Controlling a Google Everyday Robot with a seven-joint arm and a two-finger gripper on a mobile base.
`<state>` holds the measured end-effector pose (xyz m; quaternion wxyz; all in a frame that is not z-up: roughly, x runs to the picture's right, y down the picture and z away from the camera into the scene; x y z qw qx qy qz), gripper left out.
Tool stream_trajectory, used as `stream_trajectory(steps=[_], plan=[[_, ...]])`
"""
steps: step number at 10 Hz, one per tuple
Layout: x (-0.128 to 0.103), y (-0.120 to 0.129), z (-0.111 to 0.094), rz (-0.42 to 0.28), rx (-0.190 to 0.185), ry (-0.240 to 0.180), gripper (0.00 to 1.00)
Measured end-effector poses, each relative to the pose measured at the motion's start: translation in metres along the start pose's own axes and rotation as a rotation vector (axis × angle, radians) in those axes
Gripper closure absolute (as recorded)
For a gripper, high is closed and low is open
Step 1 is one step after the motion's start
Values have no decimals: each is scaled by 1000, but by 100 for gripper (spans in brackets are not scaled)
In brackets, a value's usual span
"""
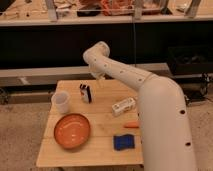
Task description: Knock the eraser over
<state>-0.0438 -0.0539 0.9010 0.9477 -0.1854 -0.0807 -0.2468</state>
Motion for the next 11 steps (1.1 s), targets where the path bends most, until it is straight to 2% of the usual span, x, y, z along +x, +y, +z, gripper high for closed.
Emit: stream_trajectory(steps=[11], plan=[[1, -6, 8, -23, 13, -12, 20]])
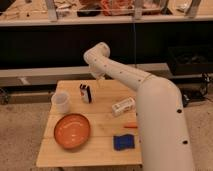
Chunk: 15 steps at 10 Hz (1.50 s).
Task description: Knock the eraser over
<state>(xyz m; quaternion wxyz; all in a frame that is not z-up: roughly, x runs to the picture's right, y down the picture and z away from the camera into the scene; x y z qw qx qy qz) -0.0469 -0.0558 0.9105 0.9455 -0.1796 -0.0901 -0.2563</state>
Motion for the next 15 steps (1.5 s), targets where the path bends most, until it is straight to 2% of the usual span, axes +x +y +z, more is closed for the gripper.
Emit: stream_trajectory(steps=[15], plan=[[-7, -4, 11, -51, 20, -12, 20]])
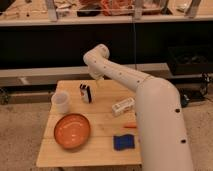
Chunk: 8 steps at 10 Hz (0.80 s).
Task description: Knock the eraser over
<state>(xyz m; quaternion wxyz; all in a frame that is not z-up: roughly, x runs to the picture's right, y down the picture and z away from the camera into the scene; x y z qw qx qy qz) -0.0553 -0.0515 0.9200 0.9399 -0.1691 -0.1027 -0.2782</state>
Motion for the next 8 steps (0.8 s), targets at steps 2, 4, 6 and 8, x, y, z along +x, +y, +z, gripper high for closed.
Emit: stream_trajectory(steps=[2, 4, 6, 8], plan=[[-1, 0, 1, -7, 2, -2, 20], [-2, 0, 3, -18, 4, -3, 29], [-3, -1, 3, -26, 8, -4, 32], [-3, -1, 4, -33, 9, -7, 28]])
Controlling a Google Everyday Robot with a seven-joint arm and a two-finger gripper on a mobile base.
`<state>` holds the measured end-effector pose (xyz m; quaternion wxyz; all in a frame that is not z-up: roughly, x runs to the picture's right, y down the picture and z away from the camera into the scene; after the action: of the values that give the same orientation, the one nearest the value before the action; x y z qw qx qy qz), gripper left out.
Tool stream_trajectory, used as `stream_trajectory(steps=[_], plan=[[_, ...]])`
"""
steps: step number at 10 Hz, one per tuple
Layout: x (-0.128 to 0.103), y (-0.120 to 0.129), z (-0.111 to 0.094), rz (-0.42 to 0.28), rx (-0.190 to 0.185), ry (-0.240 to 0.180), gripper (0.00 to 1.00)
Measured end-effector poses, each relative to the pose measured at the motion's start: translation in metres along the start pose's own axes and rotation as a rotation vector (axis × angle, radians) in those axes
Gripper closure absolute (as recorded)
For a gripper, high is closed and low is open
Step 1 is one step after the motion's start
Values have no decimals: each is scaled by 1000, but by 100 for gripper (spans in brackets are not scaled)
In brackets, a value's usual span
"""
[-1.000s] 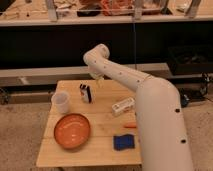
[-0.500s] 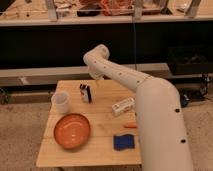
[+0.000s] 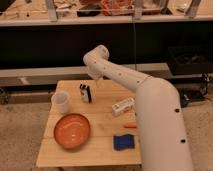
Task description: Knock the eraser over
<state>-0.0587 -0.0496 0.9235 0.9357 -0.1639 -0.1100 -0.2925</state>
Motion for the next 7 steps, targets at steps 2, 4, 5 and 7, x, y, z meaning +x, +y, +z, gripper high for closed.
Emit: stream_trajectory(steps=[2, 4, 5, 7], plan=[[-2, 1, 1, -20, 5, -4, 42], [-11, -3, 1, -41, 10, -7, 59], [-12, -4, 2, -47, 13, -10, 60], [-5, 3, 2, -59, 17, -9, 69]])
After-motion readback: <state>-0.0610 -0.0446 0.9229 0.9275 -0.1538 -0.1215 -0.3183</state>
